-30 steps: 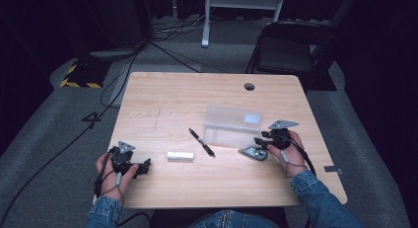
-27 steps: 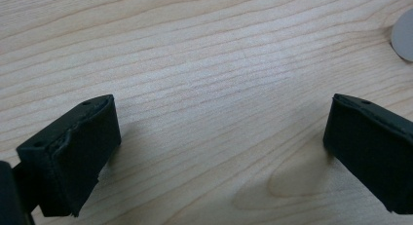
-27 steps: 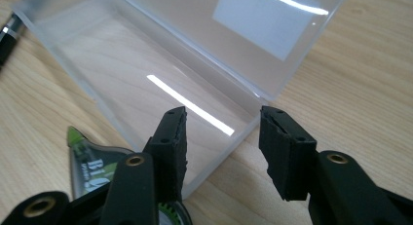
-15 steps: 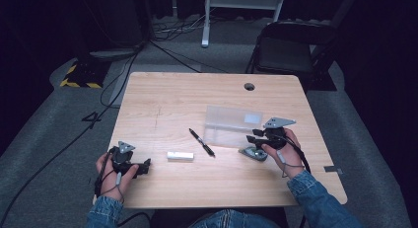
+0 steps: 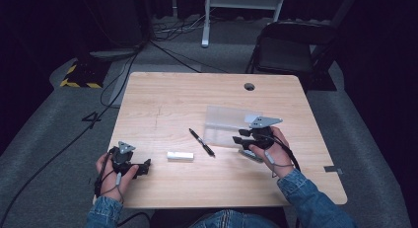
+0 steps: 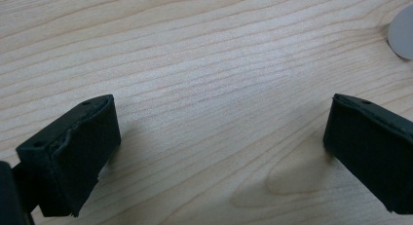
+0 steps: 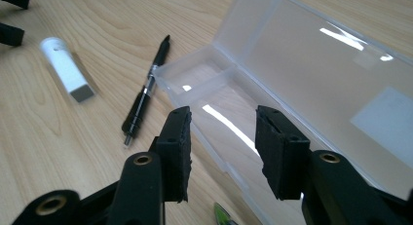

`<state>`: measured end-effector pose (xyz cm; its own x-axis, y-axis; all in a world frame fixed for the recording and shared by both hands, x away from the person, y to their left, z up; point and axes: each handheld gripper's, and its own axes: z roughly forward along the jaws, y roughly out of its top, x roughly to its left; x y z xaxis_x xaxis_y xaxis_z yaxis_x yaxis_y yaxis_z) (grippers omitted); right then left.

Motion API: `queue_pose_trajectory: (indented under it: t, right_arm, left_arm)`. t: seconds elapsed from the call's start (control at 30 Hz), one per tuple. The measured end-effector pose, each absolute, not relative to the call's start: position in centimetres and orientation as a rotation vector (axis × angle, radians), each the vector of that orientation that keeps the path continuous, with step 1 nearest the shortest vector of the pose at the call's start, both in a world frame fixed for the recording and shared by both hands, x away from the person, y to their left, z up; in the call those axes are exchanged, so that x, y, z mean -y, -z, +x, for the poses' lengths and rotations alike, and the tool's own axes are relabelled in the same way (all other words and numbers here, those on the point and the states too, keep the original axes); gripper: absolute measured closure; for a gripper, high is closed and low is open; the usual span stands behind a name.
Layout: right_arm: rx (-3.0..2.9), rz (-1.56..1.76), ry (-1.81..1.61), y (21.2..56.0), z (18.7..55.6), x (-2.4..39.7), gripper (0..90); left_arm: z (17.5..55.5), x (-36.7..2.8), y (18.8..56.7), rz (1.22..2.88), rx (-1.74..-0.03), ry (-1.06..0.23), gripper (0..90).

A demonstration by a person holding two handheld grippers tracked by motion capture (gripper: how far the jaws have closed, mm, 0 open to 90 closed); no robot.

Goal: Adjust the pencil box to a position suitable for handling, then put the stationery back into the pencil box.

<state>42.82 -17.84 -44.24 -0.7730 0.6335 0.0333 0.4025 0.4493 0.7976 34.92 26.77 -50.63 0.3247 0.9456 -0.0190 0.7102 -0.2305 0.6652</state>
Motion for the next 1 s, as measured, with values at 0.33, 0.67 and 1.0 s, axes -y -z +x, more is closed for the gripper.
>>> queue_pose_trajectory:
  t: [0.33, 0.67, 1.0]
  right_arm:
    - [-2.46, 0.832, -1.267, 44.1, 42.7, 15.4, 55.4]
    - [-2.529, 0.766, -1.223, 44.2, 42.7, 11.5, 56.8]
    - [-2.604, 0.816, -1.154, 45.6, 43.4, 8.1, 66.1]
  left_arm:
    - [34.9, -26.8, 50.6, 2.019, -1.452, -0.524, 0.2]
    - [34.9, -26.8, 50.6, 2.02, -1.451, -0.526, 0.2]
    - [34.9, -26.8, 50.6, 2.021, -1.451, -0.526, 0.2]
